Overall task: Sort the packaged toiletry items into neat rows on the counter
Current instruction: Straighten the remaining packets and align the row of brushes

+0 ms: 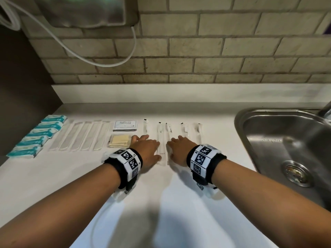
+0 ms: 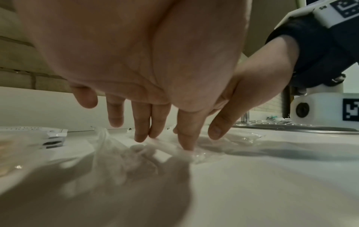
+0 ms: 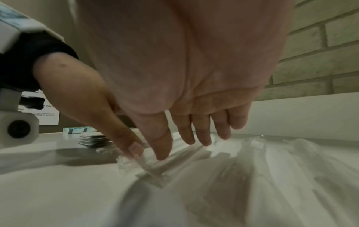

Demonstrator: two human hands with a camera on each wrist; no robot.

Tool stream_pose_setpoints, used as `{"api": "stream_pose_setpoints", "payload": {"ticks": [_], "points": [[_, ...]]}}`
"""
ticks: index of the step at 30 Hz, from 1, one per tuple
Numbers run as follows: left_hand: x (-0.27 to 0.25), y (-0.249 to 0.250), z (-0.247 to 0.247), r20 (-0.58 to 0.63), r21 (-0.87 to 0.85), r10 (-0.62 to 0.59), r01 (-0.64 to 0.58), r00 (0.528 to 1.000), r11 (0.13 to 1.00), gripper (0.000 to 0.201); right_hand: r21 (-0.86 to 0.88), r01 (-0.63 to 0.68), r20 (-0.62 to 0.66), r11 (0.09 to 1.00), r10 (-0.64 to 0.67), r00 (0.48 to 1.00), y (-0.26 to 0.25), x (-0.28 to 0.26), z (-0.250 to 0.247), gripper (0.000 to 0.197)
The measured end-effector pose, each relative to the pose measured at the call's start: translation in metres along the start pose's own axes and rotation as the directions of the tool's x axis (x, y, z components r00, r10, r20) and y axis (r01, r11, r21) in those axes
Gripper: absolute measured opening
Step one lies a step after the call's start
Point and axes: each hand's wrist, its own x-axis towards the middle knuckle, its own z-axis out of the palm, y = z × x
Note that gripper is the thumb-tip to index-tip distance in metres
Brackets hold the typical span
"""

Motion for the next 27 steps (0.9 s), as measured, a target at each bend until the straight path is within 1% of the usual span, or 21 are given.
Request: {"api": "stream_pose_setpoints", "payload": {"ticks": [7,12,14,17,21,27], "points": [[0.003,-0.008,0.002,-0.024,0.011,0.020,-0.020,1.000,1.000,0.043,0.020,0.000,-0.031,1.000,0.001,1.000,-0.002,0.001,0.006,0.038],[0.002,-0.012,-0.001,-0.005,0.038,0.027,-0.027,1.000,0.999,0.031,0.018,-0.002,-0.047,1.000,0.003,0.999,-0.004,0.004,0.007,0.039],[0.002,-0.012,-0.001,0.000,0.057,0.029,-0.029,1.000,0.998,0.035,0.017,-0.006,-0.040,1.000,0.007,0.999,-0.004,0.006,0.007,0.041],[0.002,-0.009,-0.002,-0.027,0.018,0.024,-0.023,0.999,1.000,0.039,0.019,-0.015,-0.031,1.000,0.016,0.999,-0.004,0.008,0.008,0.041],[-0.001,-0.005,-0.004,-0.041,-0.028,0.021,-0.022,0.999,0.999,0.054,0.039,-0.022,-0.018,0.999,0.023,1.000,-0.004,0.011,0.009,0.046],[0.001,-0.004,-0.002,0.023,0.028,0.016,-0.017,1.000,0.999,0.050,0.044,-0.013,-0.006,0.999,0.013,1.000,-0.003,0.010,0.007,0.050]]}}
